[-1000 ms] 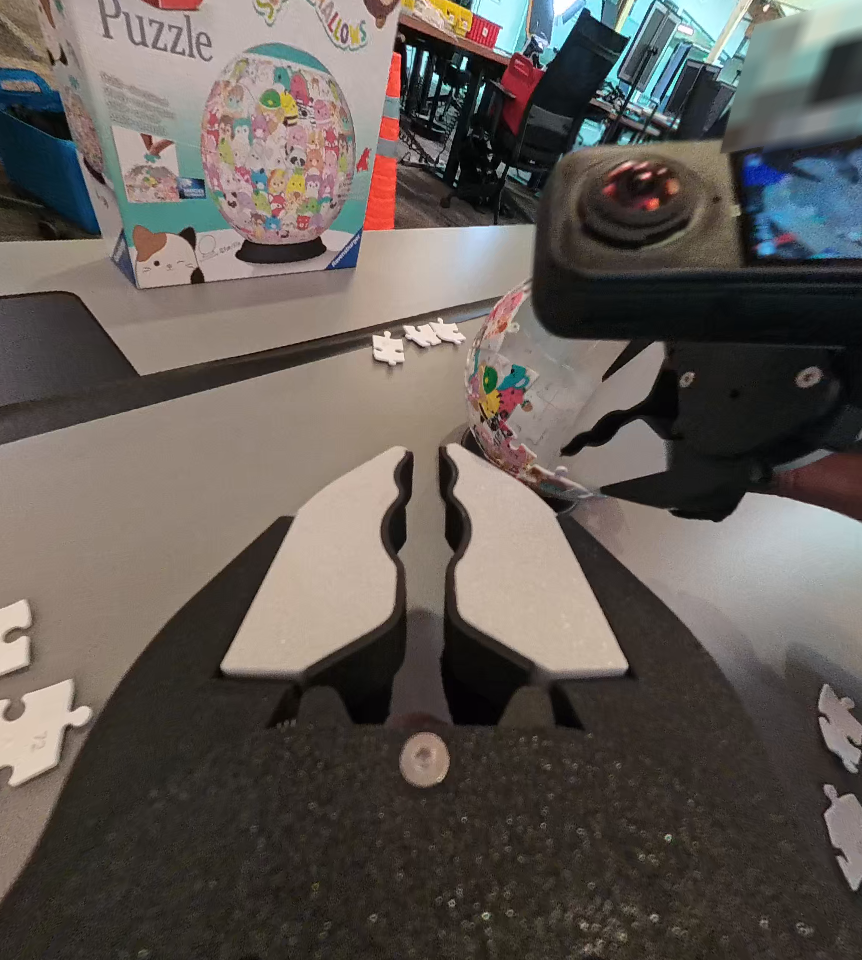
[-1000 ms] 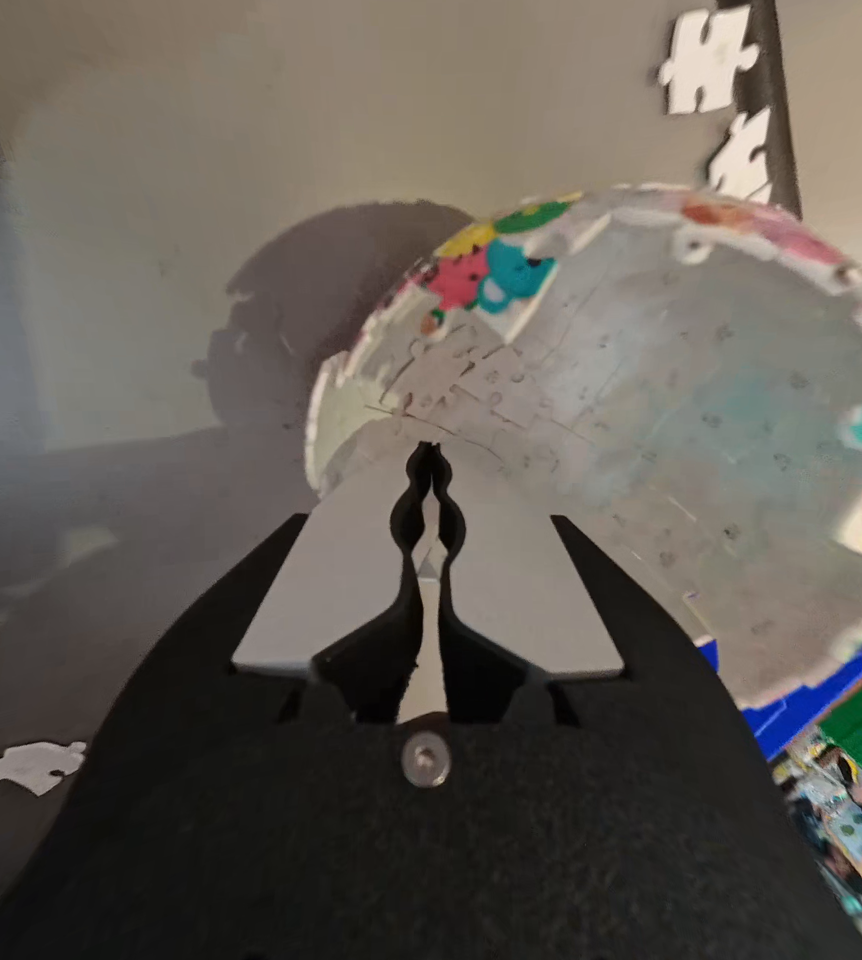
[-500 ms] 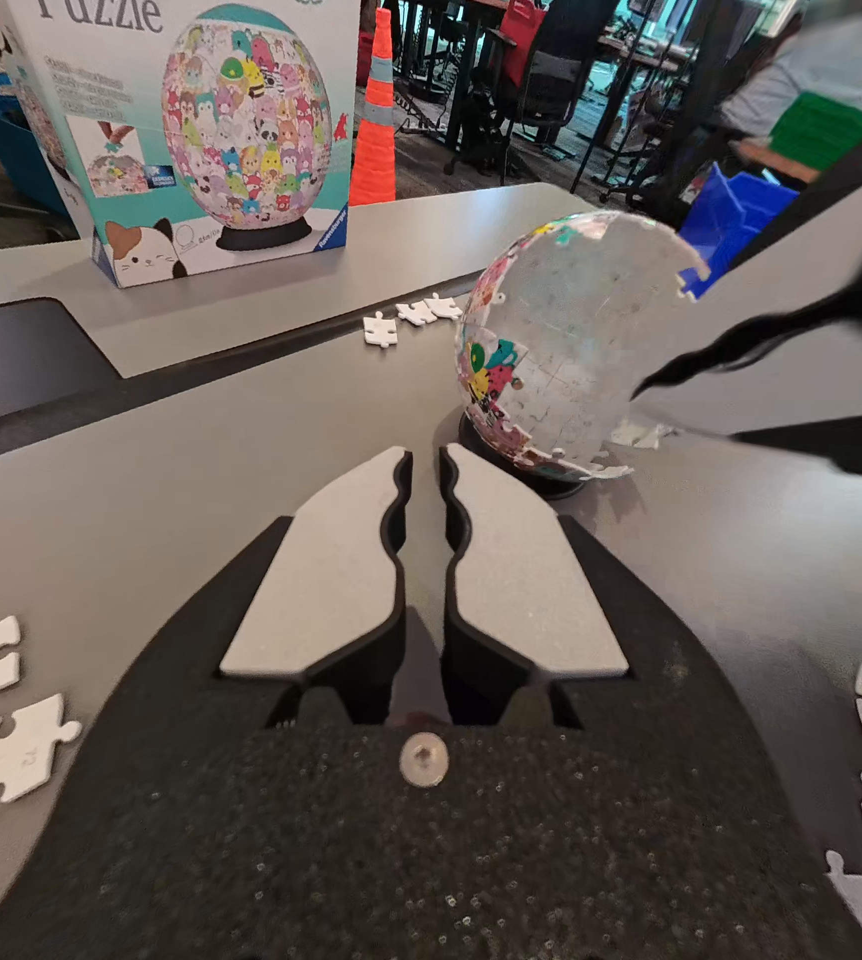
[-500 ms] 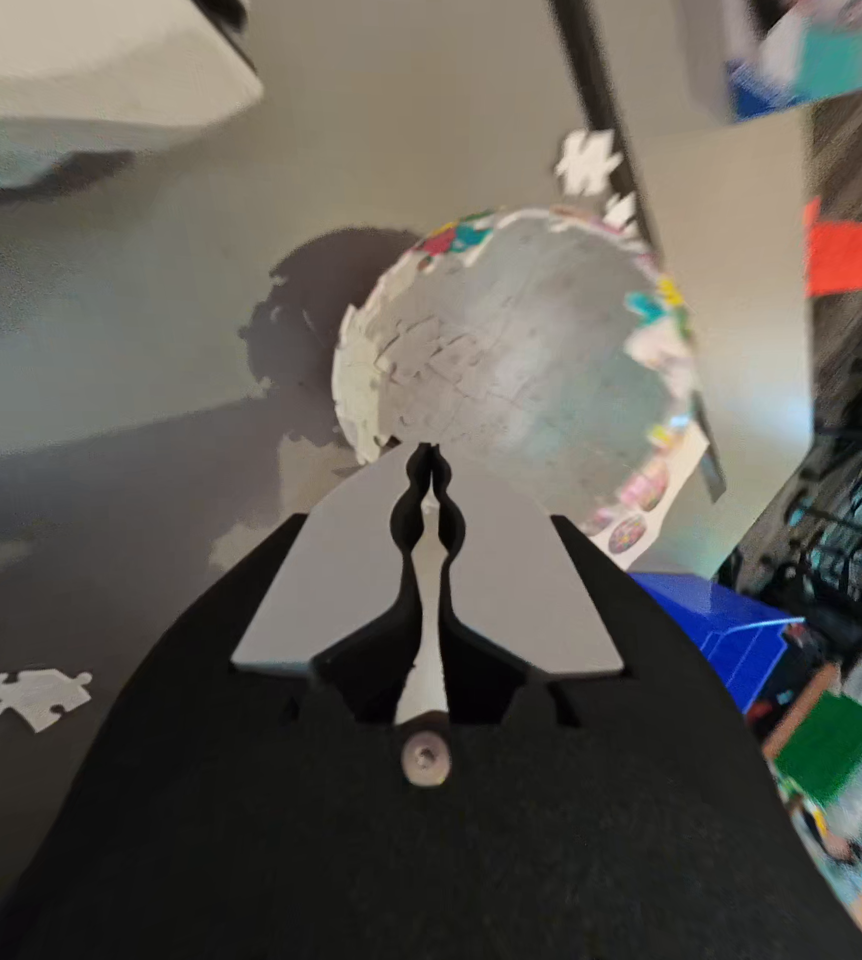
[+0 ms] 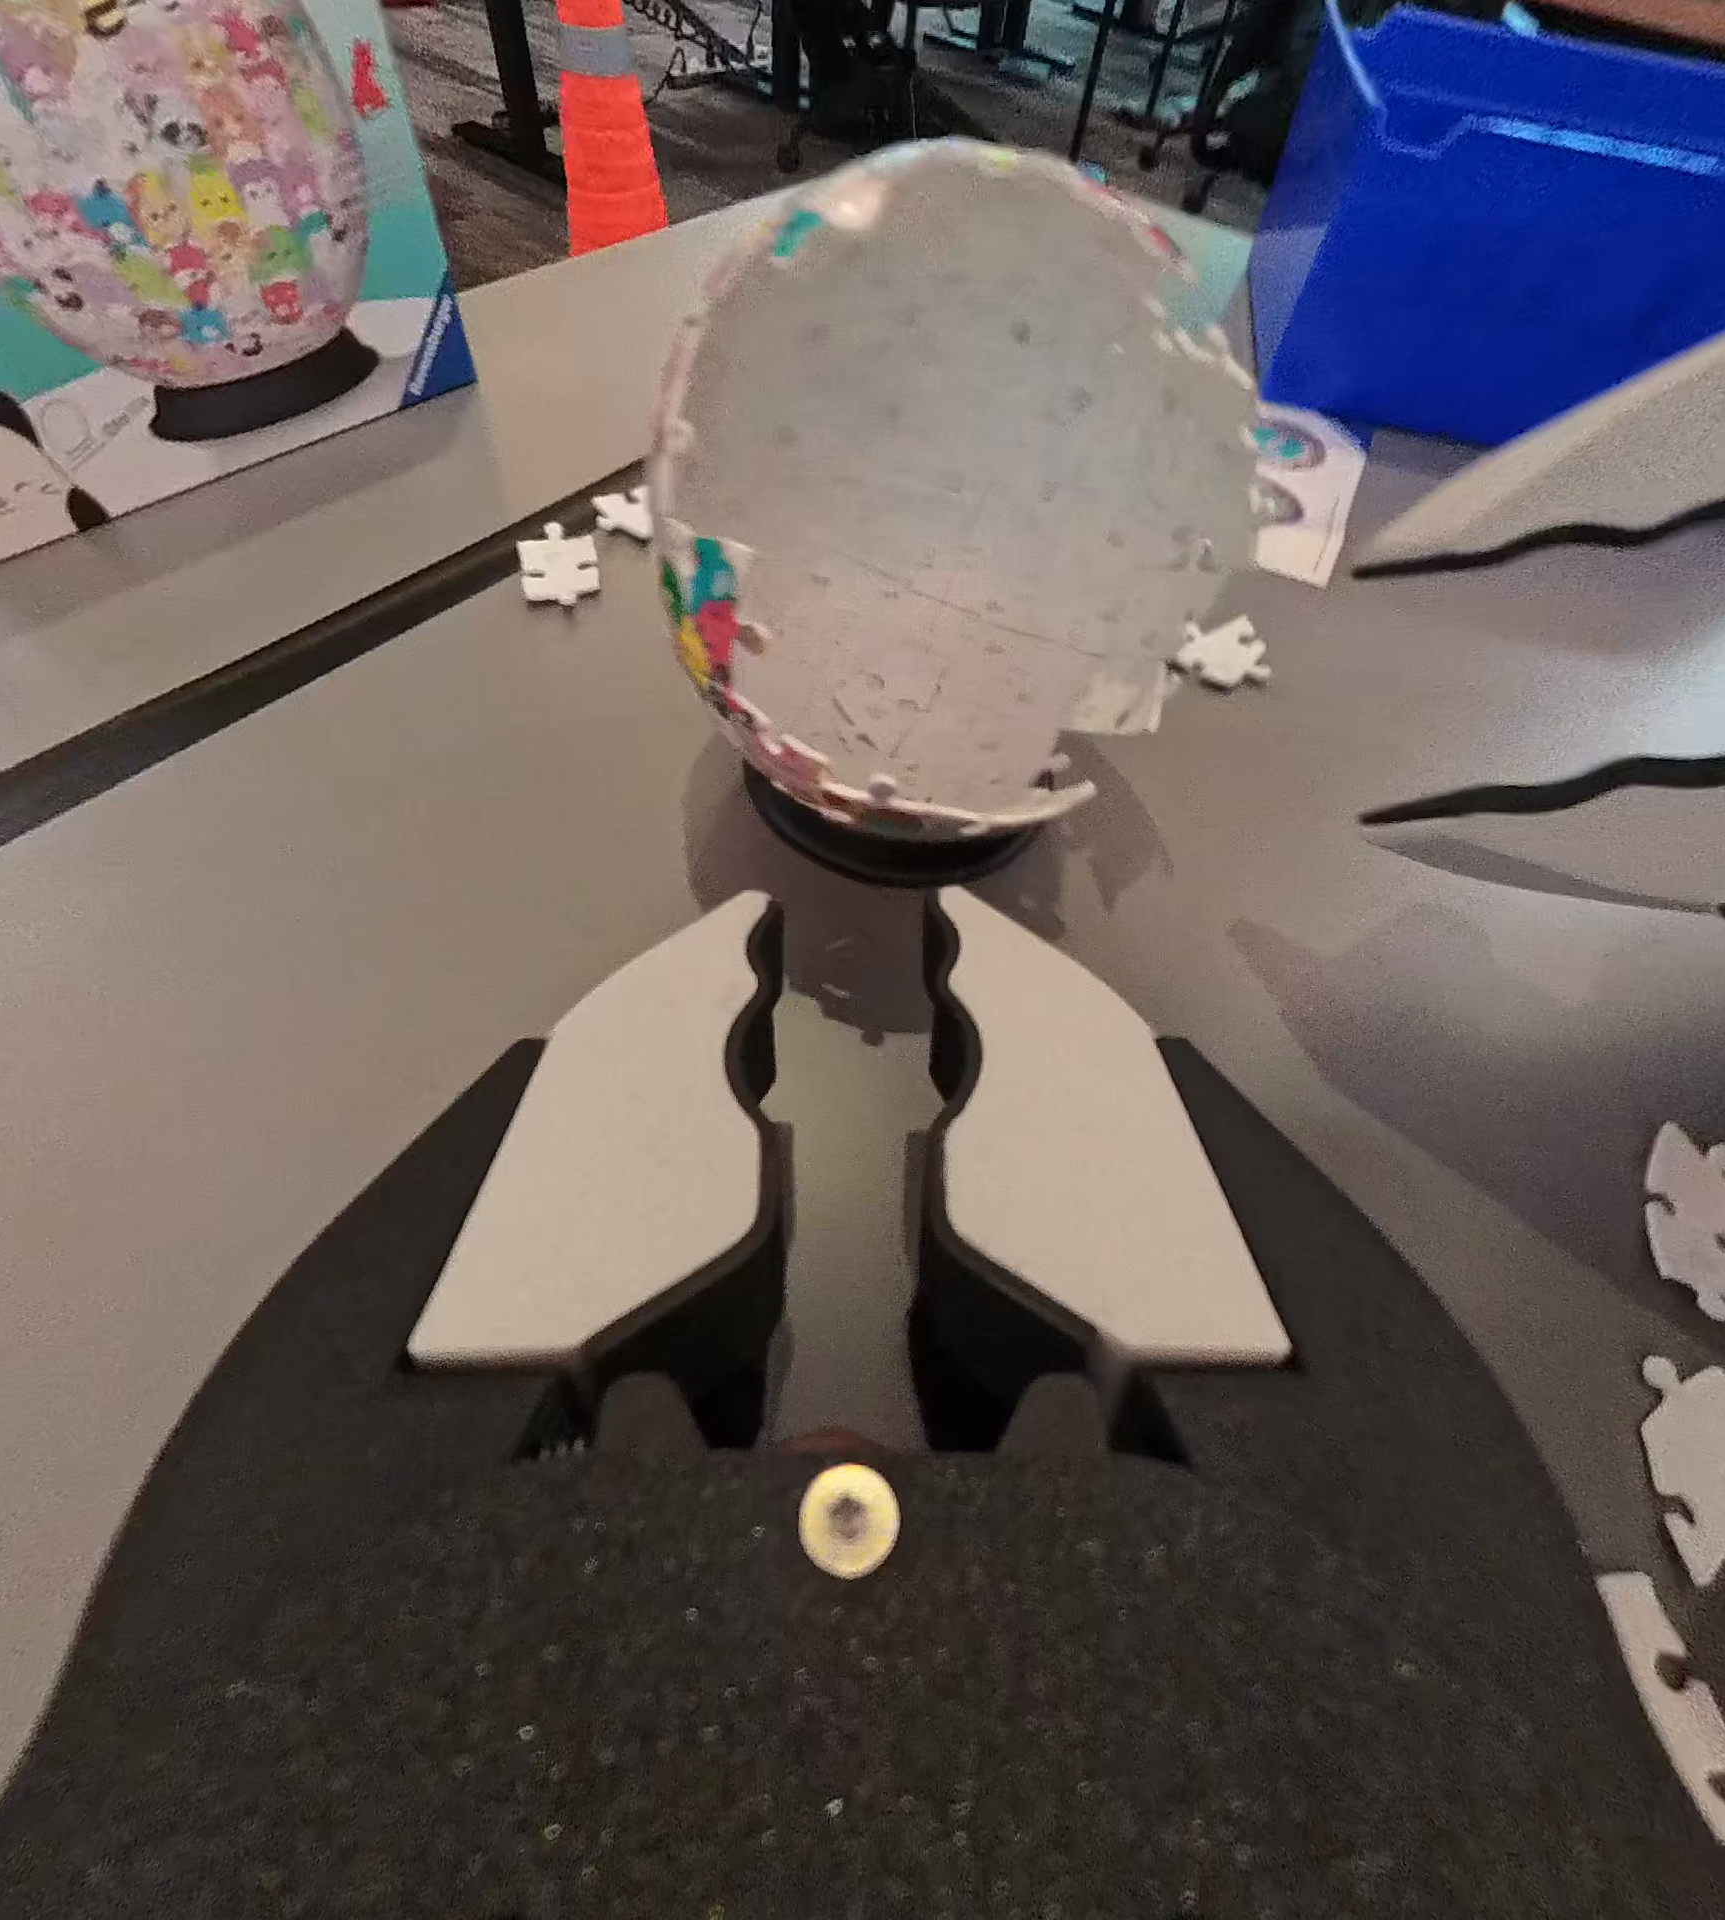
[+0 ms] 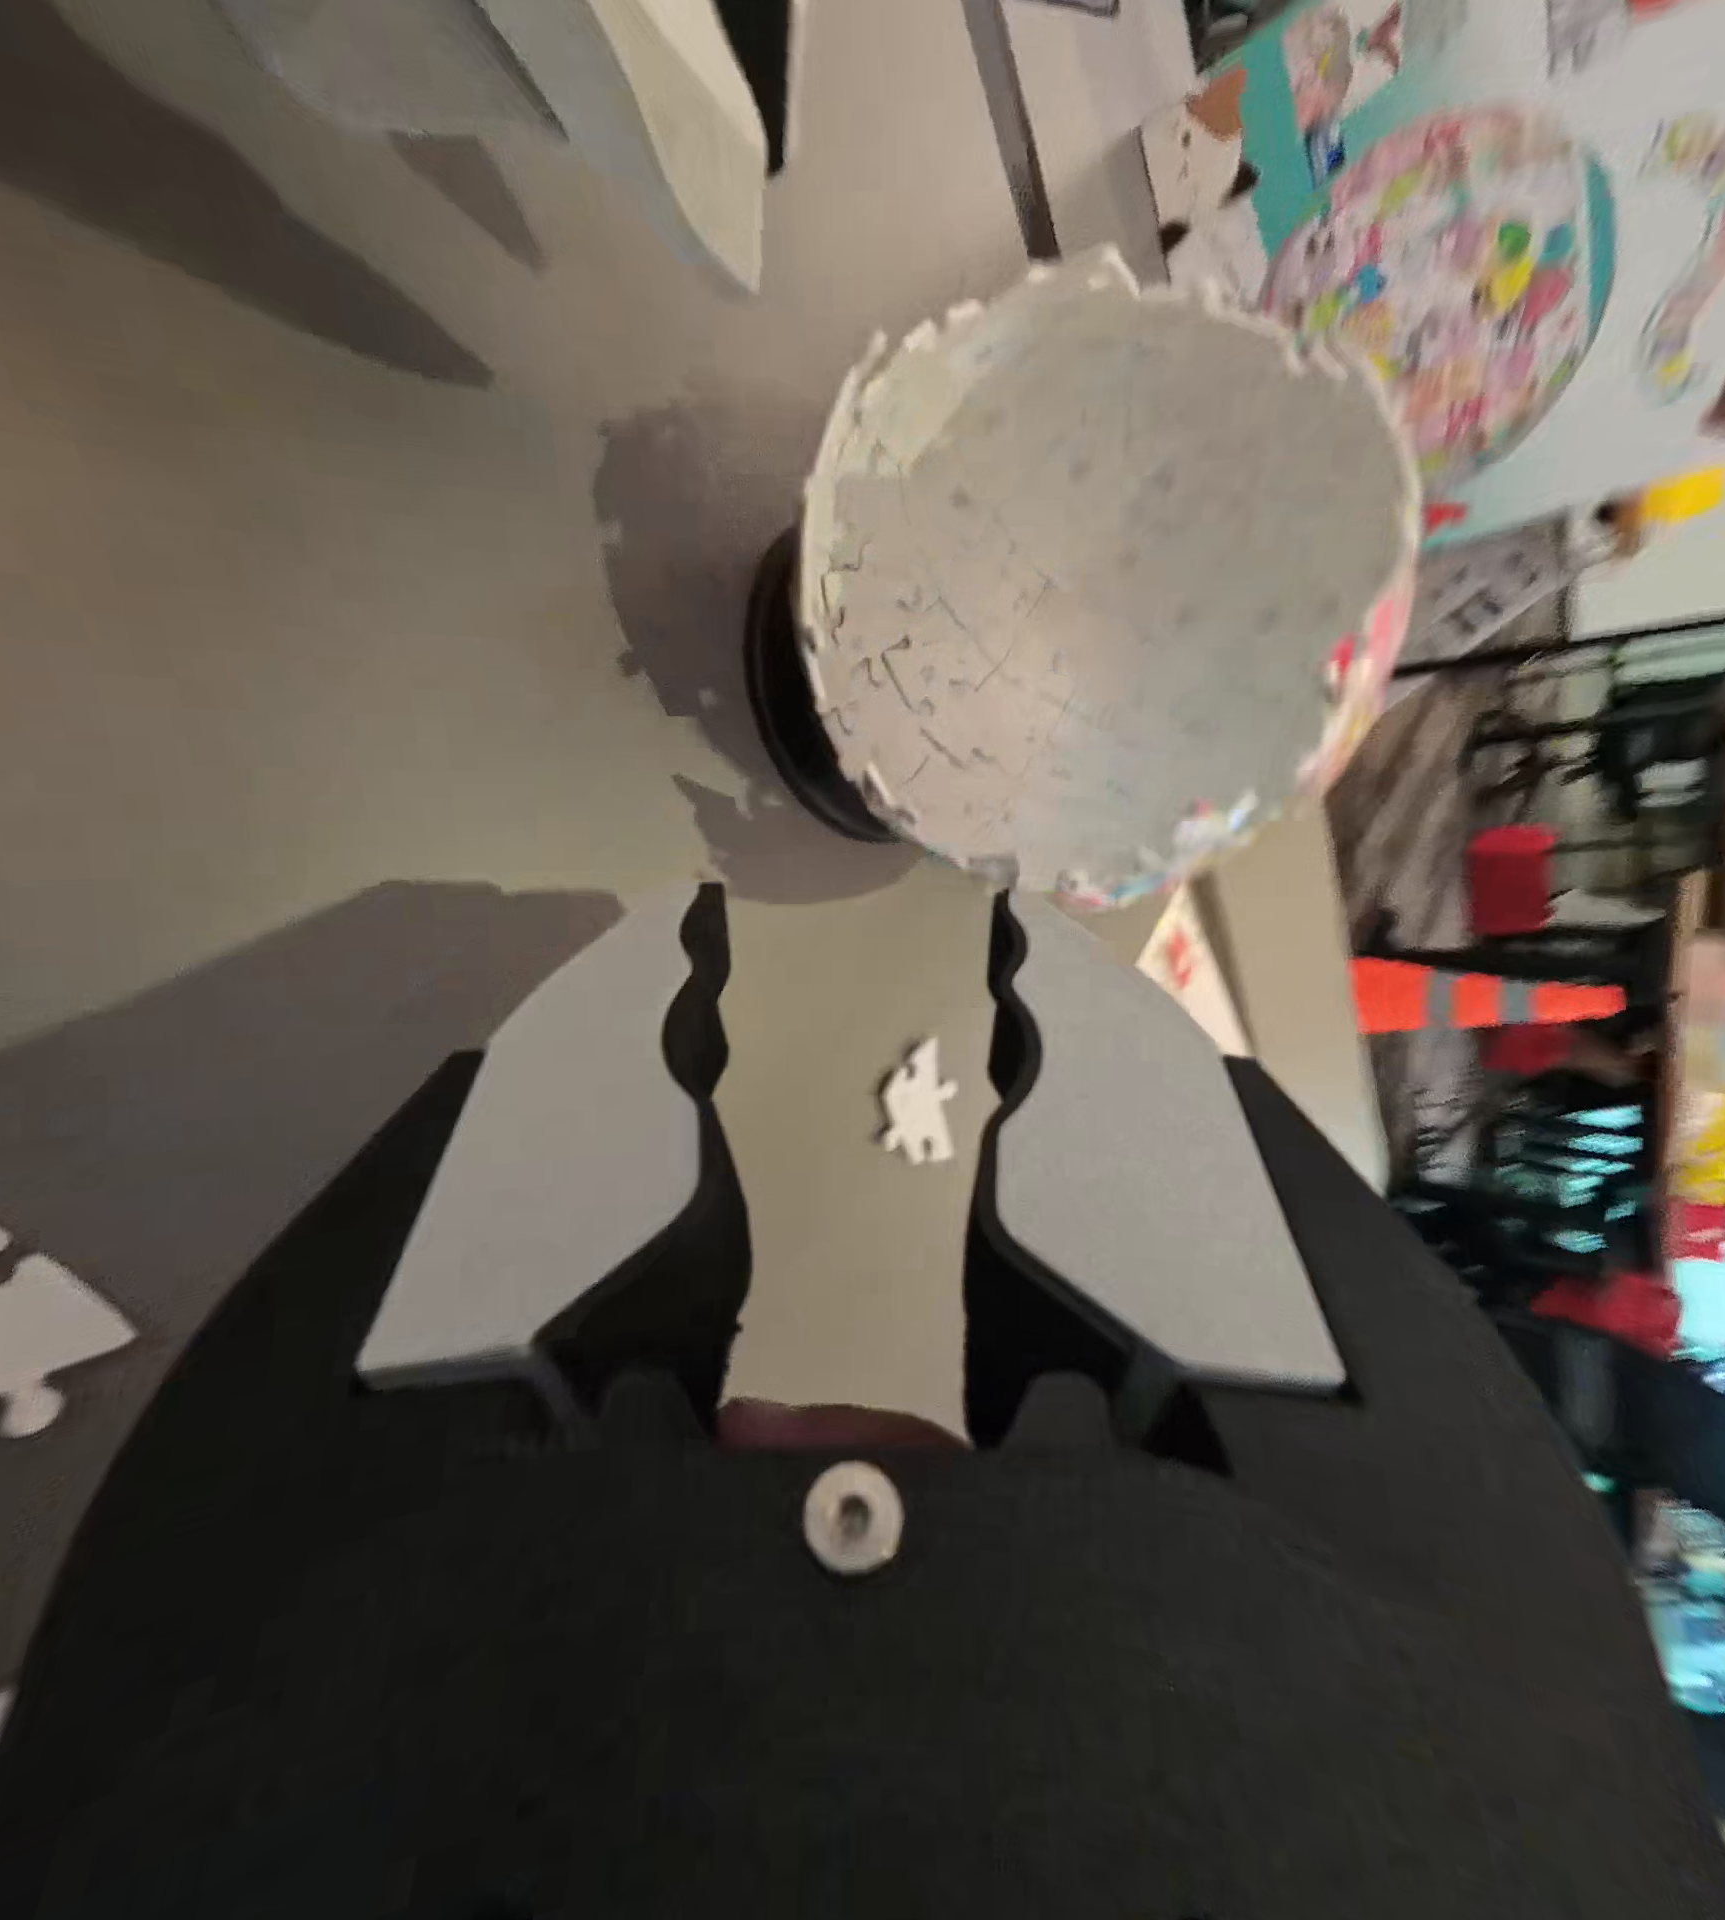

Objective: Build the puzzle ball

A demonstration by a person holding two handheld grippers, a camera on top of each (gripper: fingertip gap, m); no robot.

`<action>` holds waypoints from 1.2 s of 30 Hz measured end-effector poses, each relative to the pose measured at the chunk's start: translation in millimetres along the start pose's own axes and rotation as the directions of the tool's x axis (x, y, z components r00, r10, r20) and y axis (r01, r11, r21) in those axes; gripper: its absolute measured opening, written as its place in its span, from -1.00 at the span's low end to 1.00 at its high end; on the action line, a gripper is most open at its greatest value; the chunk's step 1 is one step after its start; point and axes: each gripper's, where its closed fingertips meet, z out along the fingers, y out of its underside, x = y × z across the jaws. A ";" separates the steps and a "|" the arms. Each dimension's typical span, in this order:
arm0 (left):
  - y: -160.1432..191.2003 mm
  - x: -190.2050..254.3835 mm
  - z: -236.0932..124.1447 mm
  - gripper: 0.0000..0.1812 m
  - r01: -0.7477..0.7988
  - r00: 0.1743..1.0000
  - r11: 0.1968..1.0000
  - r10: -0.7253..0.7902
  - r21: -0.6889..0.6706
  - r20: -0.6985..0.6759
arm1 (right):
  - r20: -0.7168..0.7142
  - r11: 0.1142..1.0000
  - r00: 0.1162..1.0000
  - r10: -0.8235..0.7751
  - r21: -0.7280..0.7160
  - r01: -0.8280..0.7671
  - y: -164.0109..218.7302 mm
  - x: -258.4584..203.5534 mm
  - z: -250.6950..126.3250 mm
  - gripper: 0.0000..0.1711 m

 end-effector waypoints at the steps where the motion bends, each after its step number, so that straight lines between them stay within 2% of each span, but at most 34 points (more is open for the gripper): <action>1: 1.7 3.0 -0.7 -0.73 -0.038 0.999 0.999 0.038 -0.005 0.023 | -0.014 0.998 0.998 -0.059 0.001 0.059 -5.5 -1.6 4.2 -0.46; 4: 4.5 2.8 -4.7 -0.74 -0.140 0.984 0.990 0.141 -0.012 0.110 | -0.018 0.988 0.988 -0.150 -0.050 0.149 -13.6 -5.8 25.1 -0.46; 7: 9.7 0.0 -4.4 -0.74 -0.161 0.978 0.986 0.165 -0.042 0.126 | 0.038 0.979 0.985 -0.166 -0.113 0.170 -13.0 -13.3 47.1 -0.33; 9: 11.1 -1.3 -3.7 -0.74 -0.153 0.981 0.987 0.157 -0.047 0.117 | 0.065 0.971 0.982 -0.178 -0.149 0.186 -10.4 -17.7 57.5 -0.33; 11: 10.7 -1.9 -4.1 -0.74 -0.129 0.986 0.991 0.132 -0.041 0.101 | 0.055 0.968 0.982 -0.178 -0.169 0.185 -9.9 -15.8 64.0 -0.44; 19: 7.8 -3.9 -7.8 -0.74 -0.070 0.995 0.998 0.070 -0.009 0.073 | 0.133 0.948 0.971 -0.201 -0.225 0.227 -4.8 -16.5 72.2 -0.66; 26: 11.0 -0.3 -7.1 -0.74 -0.082 0.994 0.996 0.084 -0.027 0.067 | 0.115 0.898 0.942 -0.316 -0.284 0.336 1.2 -8.7 75.1 -0.66; 31: 11.5 -0.3 -7.2 -0.73 -0.077 0.995 0.997 0.079 -0.029 0.066 | 0.106 0.879 0.921 -0.376 -0.275 0.390 0.6 -8.1 75.3 -0.67; 36: 11.7 -0.7 -8.7 -0.73 -0.062 0.996 0.998 0.063 -0.026 0.061 | 0.125 0.868 0.908 -0.400 -0.266 0.420 0.9 -11.3 77.2 -0.78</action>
